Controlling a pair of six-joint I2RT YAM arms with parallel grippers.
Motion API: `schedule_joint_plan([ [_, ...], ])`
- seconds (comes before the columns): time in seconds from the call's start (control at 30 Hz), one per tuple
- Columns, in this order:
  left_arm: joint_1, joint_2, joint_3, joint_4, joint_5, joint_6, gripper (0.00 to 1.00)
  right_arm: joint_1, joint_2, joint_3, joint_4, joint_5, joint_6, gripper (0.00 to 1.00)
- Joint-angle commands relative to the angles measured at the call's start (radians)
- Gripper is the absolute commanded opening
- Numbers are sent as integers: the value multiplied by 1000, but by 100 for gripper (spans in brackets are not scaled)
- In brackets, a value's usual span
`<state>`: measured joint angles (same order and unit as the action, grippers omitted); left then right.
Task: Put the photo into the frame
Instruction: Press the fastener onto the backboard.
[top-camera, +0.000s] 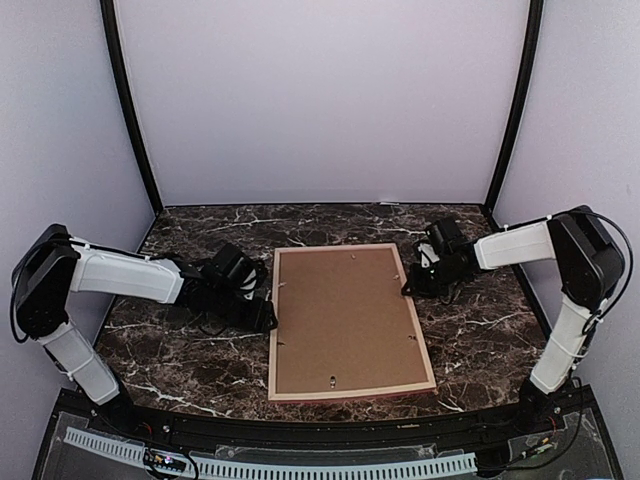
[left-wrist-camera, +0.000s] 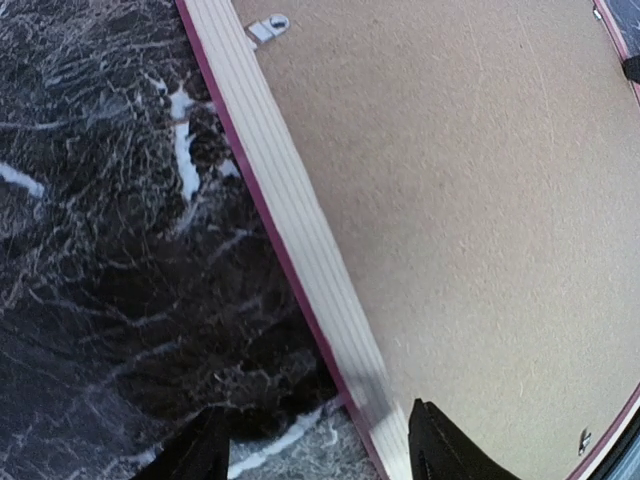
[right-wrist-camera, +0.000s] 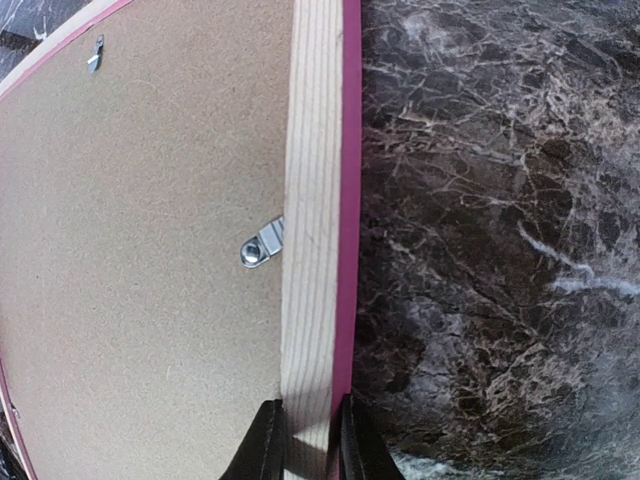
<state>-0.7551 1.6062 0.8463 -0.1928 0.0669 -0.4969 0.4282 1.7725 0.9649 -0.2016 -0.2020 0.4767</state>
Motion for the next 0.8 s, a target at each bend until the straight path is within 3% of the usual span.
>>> schedule_joint_plan([
  [0.0, 23, 59, 64, 23, 23, 39, 61, -9, -30, -35, -20, -11, 3, 17],
  [0.57, 26, 175, 153, 31, 35, 40, 38, 41, -174, -94, -108, 30, -4, 53],
  [0.77, 27, 179, 156, 34, 20, 24, 34, 112, -239, -152, -165, 77, 21, 58],
])
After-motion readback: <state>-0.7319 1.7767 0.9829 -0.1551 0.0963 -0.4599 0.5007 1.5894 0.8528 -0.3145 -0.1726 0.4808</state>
